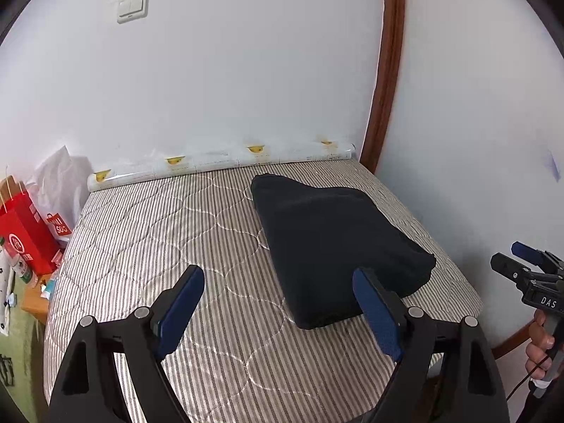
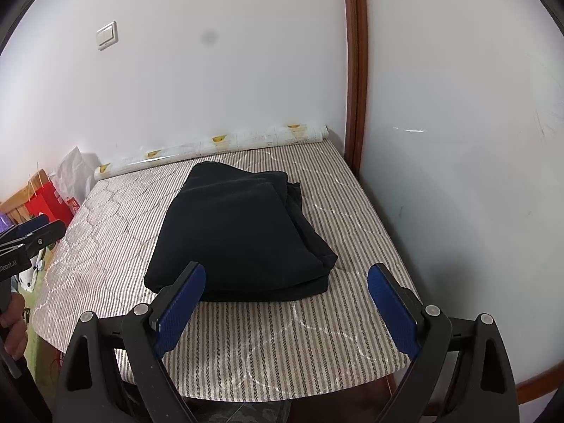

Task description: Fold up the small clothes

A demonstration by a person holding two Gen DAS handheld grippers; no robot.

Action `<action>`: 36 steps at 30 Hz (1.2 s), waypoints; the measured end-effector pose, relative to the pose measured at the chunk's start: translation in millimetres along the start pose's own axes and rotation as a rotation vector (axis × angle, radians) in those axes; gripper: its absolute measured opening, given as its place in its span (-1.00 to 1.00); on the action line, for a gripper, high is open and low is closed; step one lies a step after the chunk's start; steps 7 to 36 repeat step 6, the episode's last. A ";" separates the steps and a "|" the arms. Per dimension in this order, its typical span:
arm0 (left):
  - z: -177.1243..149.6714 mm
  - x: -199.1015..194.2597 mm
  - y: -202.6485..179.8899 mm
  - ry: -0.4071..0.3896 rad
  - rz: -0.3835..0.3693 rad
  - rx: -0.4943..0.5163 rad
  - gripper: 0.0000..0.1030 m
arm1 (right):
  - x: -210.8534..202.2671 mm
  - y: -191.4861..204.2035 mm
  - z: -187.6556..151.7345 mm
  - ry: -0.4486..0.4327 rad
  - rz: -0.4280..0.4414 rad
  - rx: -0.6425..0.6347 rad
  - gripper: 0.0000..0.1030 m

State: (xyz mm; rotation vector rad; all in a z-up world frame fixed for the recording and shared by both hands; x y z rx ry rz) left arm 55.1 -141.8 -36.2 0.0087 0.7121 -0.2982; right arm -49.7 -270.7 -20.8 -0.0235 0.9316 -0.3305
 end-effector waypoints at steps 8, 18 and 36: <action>-1.6 2.0 0.6 0.001 0.010 0.002 0.66 | 1.5 -1.8 -1.9 0.004 0.008 0.003 0.80; -1.6 2.0 0.6 0.001 0.010 0.002 0.66 | 1.5 -1.8 -1.9 0.004 0.008 0.003 0.80; -1.6 2.0 0.6 0.001 0.010 0.002 0.66 | 1.5 -1.8 -1.9 0.004 0.008 0.003 0.80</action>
Point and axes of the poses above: each gripper's, at about its wrist camera, not at the fingertips, and x roughly the way its jaws point, y to its left, z to its top, the point moved 6 cm from there along x, roughly the way its jaws point, and after that the axes turned 3 degrees about -x, right-handed, at the moved point
